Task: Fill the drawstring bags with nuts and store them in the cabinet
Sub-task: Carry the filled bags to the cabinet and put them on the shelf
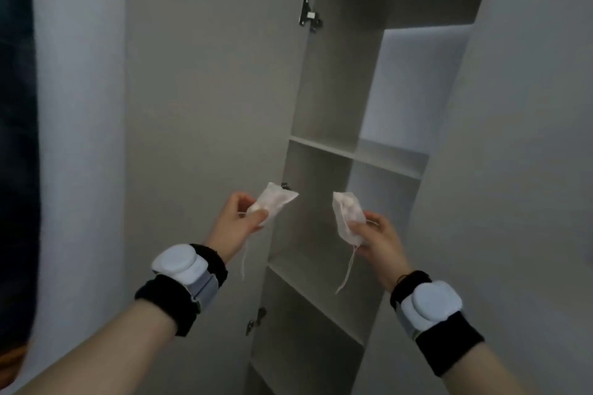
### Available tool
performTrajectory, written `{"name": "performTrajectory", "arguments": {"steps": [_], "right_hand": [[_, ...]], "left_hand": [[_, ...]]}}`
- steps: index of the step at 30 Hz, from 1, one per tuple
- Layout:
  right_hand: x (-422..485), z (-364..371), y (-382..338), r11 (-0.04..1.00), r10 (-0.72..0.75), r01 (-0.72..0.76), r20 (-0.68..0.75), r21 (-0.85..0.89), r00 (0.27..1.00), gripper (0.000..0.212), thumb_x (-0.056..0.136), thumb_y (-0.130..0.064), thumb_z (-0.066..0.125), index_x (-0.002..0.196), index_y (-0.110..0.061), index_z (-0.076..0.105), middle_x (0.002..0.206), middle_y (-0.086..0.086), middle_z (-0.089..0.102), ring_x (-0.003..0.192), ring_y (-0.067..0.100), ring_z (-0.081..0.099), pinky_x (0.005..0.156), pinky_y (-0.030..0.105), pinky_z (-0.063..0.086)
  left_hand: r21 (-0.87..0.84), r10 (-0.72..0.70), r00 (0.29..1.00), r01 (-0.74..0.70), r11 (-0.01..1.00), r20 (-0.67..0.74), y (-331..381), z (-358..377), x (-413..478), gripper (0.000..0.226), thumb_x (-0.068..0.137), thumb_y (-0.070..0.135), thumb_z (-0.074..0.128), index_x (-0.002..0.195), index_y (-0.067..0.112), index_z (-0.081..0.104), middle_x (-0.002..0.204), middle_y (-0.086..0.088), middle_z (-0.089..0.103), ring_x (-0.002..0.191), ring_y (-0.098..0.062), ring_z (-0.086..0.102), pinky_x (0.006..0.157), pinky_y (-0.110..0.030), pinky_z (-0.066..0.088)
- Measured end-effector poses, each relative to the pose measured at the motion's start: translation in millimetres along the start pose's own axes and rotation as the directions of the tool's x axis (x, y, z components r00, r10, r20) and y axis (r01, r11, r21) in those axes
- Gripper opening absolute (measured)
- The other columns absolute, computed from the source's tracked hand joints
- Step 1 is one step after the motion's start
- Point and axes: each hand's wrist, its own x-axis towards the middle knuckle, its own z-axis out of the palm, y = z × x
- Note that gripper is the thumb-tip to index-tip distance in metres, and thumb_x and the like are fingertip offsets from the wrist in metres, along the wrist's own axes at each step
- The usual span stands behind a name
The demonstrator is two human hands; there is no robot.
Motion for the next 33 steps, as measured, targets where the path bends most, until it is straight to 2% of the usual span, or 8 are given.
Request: {"name": "performTrajectory", "arguments": {"steps": [6, 10, 16, 22, 26, 29, 31, 33], "right_hand": [[52.9, -20.9, -65.2, 0.980, -0.177, 0.172, -0.044, -0.102, 0.983, 0.031, 0.086, -0.017, 0.062, 0.112, -0.007, 0.047, 0.106, 0.007, 0.057, 0.093, 0.023, 0.060, 0.083, 0.040, 0.054], [104.9, -10.8, -99.1, 0.946, -0.246, 0.223, -0.072, -0.236, 0.967, 0.031, 0.088, -0.017, 0.059, 0.110, -0.008, 0.039, 0.096, 0.001, 0.047, 0.082, 0.014, 0.054, 0.065, 0.028, 0.052], [203.2, 14.3, -130.3, 0.877, -0.325, 0.230, -0.167, -0.422, 0.931, 0.020, 0.084, -0.012, 0.060, 0.095, -0.014, 0.043, 0.092, 0.008, 0.049, 0.080, 0.020, 0.053, 0.064, 0.033, 0.054], [295.0, 16.3, -136.4, 0.802, -0.215, 0.060, -0.195, -0.594, 0.957, 0.009, 0.086, -0.006, 0.056, 0.093, -0.010, 0.053, 0.092, 0.012, 0.052, 0.065, 0.020, 0.056, 0.050, 0.026, 0.055], [344.1, 16.1, -134.4, 0.724, -0.206, -0.010, -0.231, -0.689, 0.951, 0.005, 0.083, -0.004, 0.060, 0.084, -0.009, 0.058, 0.079, 0.009, 0.057, 0.083, 0.031, 0.062, 0.075, 0.046, 0.058], [373.6, 13.0, -124.7, 0.668, -0.167, -0.060, -0.228, -0.742, 0.959, 0.010, 0.079, -0.007, 0.062, 0.071, -0.007, 0.056, 0.078, 0.011, 0.058, 0.080, 0.028, 0.061, 0.078, 0.039, 0.056], [385.0, 16.3, -113.0, 0.520, -0.067, -0.103, -0.161, -0.848, 0.985, 0.009, 0.081, -0.012, 0.063, 0.079, -0.006, 0.056, 0.079, 0.009, 0.053, 0.075, 0.022, 0.055, 0.066, 0.030, 0.050], [392.8, 21.2, -107.6, 0.418, 0.078, -0.159, -0.139, -0.894, 0.987, 0.021, 0.087, -0.013, 0.060, 0.103, 0.000, 0.061, 0.092, 0.012, 0.057, 0.082, 0.022, 0.057, 0.077, 0.029, 0.053]], "left_hand": [[-0.053, 0.112, 0.990, -0.108, 0.993, 0.082, 51.0, 36.1, 65.6, 0.027, 0.083, 0.019, 0.064, 0.079, 0.016, 0.038, 0.087, -0.002, 0.046, 0.076, -0.015, 0.059, 0.095, -0.054, 0.047], [-0.055, 0.184, 0.979, -0.180, 0.982, 0.090, 70.8, 48.5, 121.4, 0.028, 0.072, 0.028, 0.062, 0.075, 0.017, 0.036, 0.085, -0.004, 0.044, 0.087, -0.021, 0.053, 0.096, -0.056, 0.047], [-0.141, 0.267, 0.949, -0.245, 0.959, 0.169, 76.1, 54.0, 209.1, 0.029, 0.071, 0.028, 0.063, 0.075, 0.018, 0.035, 0.088, -0.006, 0.043, 0.088, -0.021, 0.052, 0.095, -0.053, 0.049], [-0.090, 0.322, 0.927, -0.310, 0.946, 0.192, 71.6, 69.0, 276.9, 0.029, 0.068, 0.036, 0.061, 0.074, 0.020, 0.037, 0.076, -0.001, 0.044, 0.075, -0.018, 0.047, 0.072, -0.036, 0.041], [-0.033, 0.343, 0.909, -0.345, 0.938, 0.236, 50.7, 91.0, 310.9, 0.030, 0.070, 0.039, 0.060, 0.075, 0.020, 0.038, 0.071, 0.002, 0.043, 0.067, -0.016, 0.041, 0.067, -0.033, 0.036], [0.029, 0.370, 0.897, -0.388, 0.921, 0.243, 35.1, 109.3, 331.8, 0.033, 0.079, 0.031, 0.067, 0.075, 0.019, 0.037, 0.068, 0.002, 0.042, 0.064, -0.016, 0.038, 0.060, -0.030, 0.032], [0.037, 0.385, 0.896, -0.402, 0.915, 0.220, 28.6, 120.6, 339.8, 0.031, 0.083, 0.023, 0.067, 0.077, 0.016, 0.038, 0.067, 0.002, 0.041, 0.063, -0.016, 0.037, 0.058, -0.029, 0.031], [0.009, 0.393, 0.895, -0.404, 0.915, 0.209, 23.9, 129.6, 346.6, 0.028, 0.084, 0.022, 0.066, 0.081, 0.013, 0.039, 0.068, 0.002, 0.041, 0.061, -0.014, 0.037, 0.056, -0.027, 0.031]]}}
